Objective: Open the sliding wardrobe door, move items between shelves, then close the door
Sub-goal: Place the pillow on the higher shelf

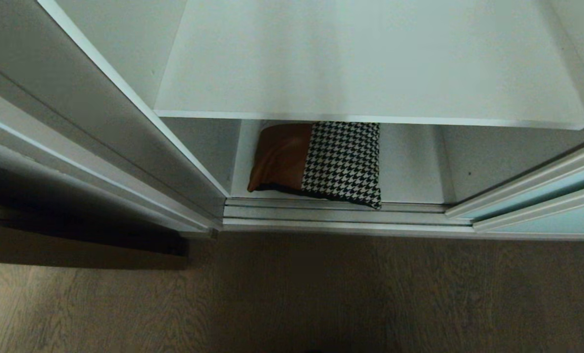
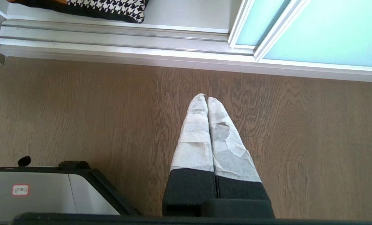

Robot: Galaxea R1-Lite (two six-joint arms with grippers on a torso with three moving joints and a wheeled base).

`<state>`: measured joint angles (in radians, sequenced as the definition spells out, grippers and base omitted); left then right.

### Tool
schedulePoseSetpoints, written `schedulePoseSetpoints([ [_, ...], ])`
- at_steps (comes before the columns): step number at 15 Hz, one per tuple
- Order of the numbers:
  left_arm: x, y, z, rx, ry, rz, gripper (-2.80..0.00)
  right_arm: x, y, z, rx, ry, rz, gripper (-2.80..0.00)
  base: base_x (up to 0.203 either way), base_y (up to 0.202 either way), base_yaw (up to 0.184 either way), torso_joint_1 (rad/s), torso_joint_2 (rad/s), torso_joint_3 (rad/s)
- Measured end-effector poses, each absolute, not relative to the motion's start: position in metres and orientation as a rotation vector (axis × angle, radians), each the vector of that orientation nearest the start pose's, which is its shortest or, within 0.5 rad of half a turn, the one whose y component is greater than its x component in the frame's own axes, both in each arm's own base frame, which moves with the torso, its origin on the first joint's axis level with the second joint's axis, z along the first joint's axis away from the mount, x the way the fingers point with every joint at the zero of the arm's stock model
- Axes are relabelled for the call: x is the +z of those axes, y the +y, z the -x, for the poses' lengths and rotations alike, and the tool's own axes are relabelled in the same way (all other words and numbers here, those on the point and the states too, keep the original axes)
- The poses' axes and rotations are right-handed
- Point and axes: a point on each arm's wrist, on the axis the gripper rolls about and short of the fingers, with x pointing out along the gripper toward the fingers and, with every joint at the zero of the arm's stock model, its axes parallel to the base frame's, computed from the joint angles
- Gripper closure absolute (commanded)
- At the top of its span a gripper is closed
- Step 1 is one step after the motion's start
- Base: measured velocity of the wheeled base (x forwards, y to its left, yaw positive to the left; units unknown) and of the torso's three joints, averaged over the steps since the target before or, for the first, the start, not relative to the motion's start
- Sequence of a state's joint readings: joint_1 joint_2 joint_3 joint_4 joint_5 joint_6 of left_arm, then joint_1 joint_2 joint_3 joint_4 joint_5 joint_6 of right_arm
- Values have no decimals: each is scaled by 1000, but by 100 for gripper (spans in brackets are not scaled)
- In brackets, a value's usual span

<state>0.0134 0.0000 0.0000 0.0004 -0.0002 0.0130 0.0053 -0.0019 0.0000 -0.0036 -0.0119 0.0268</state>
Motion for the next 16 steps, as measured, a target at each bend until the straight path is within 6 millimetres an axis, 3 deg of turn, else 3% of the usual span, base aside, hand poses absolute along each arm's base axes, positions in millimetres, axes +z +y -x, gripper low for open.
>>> schedulePoseSetpoints([
  [10, 75, 0, 23, 13, 0, -12, 0, 76, 0, 24, -13, 3, -21, 0, 0, 0, 0, 0, 0, 0],
  [13, 75, 0, 23, 13, 0, -13, 0, 108, -1, 34, -33, -30, -21, 0, 0, 0, 0, 0, 0, 0],
  [16, 75, 0, 23, 13, 0, -13, 0, 132, 0, 39, 23, 125, -31, 0, 0, 0, 0, 0, 0, 0],
])
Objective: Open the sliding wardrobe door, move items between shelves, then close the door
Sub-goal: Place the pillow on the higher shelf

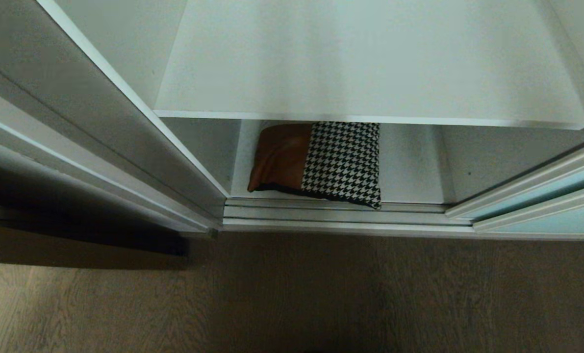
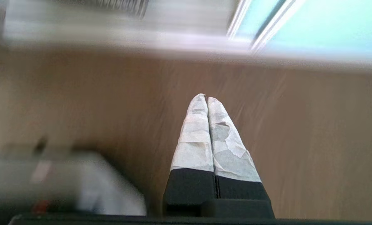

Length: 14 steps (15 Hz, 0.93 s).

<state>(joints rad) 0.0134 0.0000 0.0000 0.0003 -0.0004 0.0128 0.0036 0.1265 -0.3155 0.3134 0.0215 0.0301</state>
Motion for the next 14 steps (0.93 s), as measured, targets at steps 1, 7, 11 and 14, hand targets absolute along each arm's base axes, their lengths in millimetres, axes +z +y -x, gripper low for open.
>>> schedulePoseSetpoints([
  [1, 75, 0, 23, 14, 0, -13, 0, 139, 1, 34, 43, 186, -43, 0, 0, 0, 0, 0, 0, 0],
  [7, 75, 0, 23, 13, 0, -12, 0, 167, 5, -47, 128, 554, -294, 0, 0, 0, 0, 0, 0, 0],
  [11, 75, 0, 23, 13, 0, -12, 0, 148, 0, -120, 111, 700, -423, 0, 0, 0, 0, 0, 0, 0],
  [14, 75, 0, 23, 13, 0, -12, 0, 120, -11, -169, 141, 755, -502, 0, 0, 0, 0, 0, 0, 0],
])
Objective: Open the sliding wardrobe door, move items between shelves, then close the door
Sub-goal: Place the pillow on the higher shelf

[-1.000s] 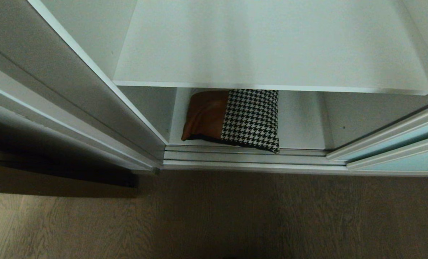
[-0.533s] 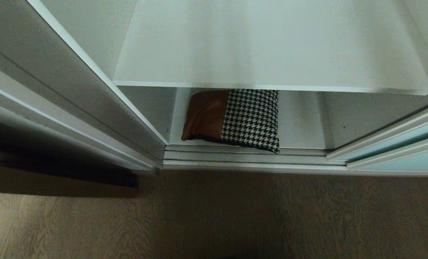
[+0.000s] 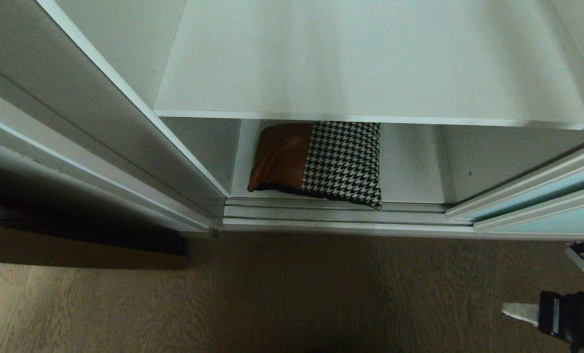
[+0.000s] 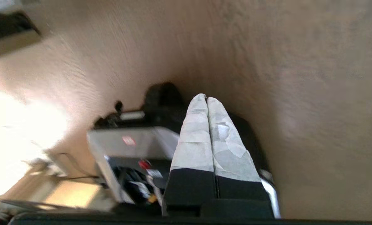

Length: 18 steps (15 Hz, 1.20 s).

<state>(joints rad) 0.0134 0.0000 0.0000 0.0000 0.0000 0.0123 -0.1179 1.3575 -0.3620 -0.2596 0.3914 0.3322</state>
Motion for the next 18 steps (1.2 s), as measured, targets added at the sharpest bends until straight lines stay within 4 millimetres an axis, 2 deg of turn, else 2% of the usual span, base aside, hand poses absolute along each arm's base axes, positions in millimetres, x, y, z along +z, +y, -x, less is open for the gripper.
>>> schedulePoseSetpoints([
  [4, 75, 0, 23, 13, 0, -12, 0, 79, -23, -219, 190, 751, -545, 0, 0, 0, 0, 0, 0, 0],
  [10, 75, 0, 23, 13, 0, -12, 0, 16, -24, -273, 231, 649, -469, 0, 0, 0, 0, 0, 0, 0],
  [13, 75, 0, 23, 13, 0, -12, 0, 0, -16, -297, 261, 592, -434, 0, 0, 0, 0, 0, 0, 0],
  [18, 75, 0, 23, 13, 0, -12, 0, -9, 8, -331, 282, 557, -386, 0, 0, 0, 0, 0, 0, 0],
])
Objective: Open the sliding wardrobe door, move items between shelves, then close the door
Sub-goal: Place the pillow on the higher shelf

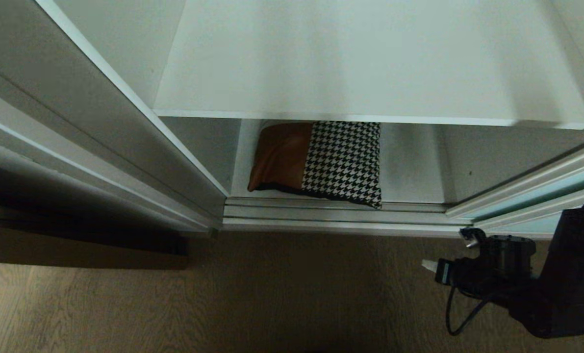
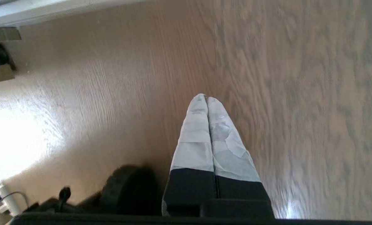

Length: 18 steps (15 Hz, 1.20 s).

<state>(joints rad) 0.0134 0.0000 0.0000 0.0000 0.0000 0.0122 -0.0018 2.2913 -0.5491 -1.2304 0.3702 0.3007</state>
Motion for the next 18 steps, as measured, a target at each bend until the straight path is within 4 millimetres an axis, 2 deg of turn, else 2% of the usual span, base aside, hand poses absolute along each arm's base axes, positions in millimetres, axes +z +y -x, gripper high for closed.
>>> schedulePoseSetpoints([
  [4, 75, 0, 23, 13, 0, -12, 0, -7, 25, -348, 319, 551, -404, 0, 0, 0, 0, 0, 0, 0],
  [9, 75, 0, 23, 13, 0, -12, 0, 2, 55, -349, 392, 550, -443, 0, 0, 0, 0, 0, 0, 0],
  [10, 75, 0, 23, 13, 0, -12, 0, 2, 59, -349, 402, 550, -445, -29, 0, 0, 0, 0, 0, 0],
  [11, 75, 0, 23, 13, 0, -12, 0, 4, 61, -352, 406, 542, -448, -280, 0, 0, 0, 0, 0, 0],
  [18, 75, 0, 23, 13, 0, -12, 0, 22, 70, -376, 439, 454, -466, -280, 0, 0, 0, 0, 0, 0],
])
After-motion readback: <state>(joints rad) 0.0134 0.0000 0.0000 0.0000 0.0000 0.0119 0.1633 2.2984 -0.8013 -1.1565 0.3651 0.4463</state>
